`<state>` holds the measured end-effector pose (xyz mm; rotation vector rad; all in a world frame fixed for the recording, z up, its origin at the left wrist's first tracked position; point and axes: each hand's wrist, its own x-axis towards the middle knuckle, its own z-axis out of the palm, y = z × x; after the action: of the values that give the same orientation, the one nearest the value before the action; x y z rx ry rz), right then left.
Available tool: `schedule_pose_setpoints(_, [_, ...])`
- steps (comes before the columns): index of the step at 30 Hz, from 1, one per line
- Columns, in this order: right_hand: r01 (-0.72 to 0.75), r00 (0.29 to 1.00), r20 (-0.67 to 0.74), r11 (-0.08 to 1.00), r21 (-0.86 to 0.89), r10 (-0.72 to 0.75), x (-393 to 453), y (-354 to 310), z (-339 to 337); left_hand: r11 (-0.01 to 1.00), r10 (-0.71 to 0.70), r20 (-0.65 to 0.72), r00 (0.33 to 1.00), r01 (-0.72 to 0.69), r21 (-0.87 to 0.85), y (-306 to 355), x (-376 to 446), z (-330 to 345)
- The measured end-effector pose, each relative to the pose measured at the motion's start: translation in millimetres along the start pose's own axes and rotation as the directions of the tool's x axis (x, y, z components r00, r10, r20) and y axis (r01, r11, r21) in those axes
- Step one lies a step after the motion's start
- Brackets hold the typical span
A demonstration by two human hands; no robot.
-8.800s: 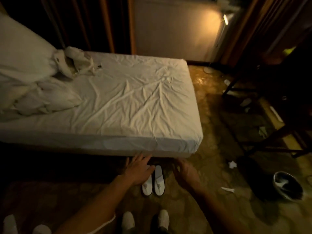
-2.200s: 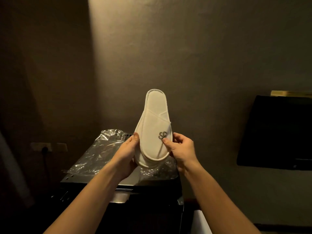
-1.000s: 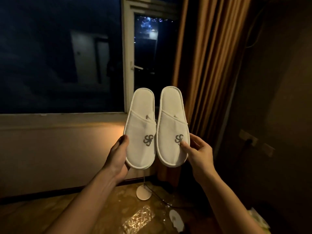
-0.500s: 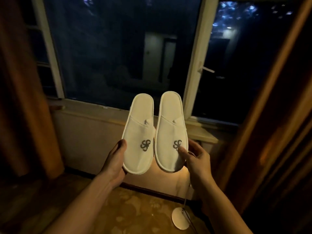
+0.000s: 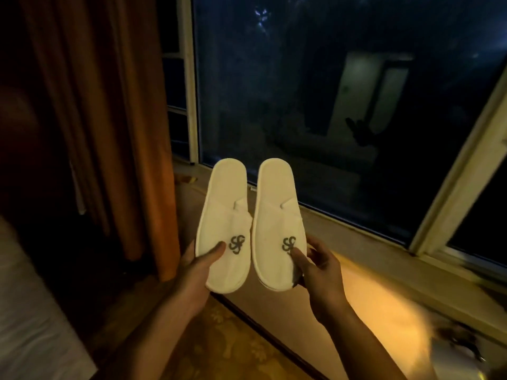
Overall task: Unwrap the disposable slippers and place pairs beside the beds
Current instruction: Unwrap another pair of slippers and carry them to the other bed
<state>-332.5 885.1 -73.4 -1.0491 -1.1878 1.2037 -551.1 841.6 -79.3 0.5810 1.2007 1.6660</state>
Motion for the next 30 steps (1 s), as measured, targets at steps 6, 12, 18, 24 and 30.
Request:
schedule_pose_setpoints(6, [-0.033, 0.997, 0.066, 0.999, -0.011, 0.033, 108, 26, 71, 0.998, -0.018, -0.072, 0.997, 0.014, -0.063, 15, 112, -21])
schedule_pose_setpoints(12, [-0.077, 0.991, 0.108, 0.997, -0.024, 0.079, 203, 47, 121, 0.995, 0.031, -0.113, 0.993, -0.041, -0.092, 26, 205, -25])
schedule_pose_setpoints(18, [-0.084, 0.965, 0.246, 0.995, -0.049, 0.094, 305, 63, 186, 0.989, 0.148, -0.237, 0.960, -0.147, 0.021, 39, 301, -37])
schedule_pose_setpoints(24, [-0.107, 0.872, 0.480, 0.994, 0.004, 0.092, 403, 81, 283, 0.969, 0.212, -0.432, 0.877, -0.245, -0.020, 63, 373, -78])
schedule_pose_setpoints(30, [-0.060, 0.652, 0.755, 0.998, -0.033, 0.064, 425, 104, 411, 0.935, 0.233, -0.701, 0.674, -0.354, -0.030, 94, 377, -147])
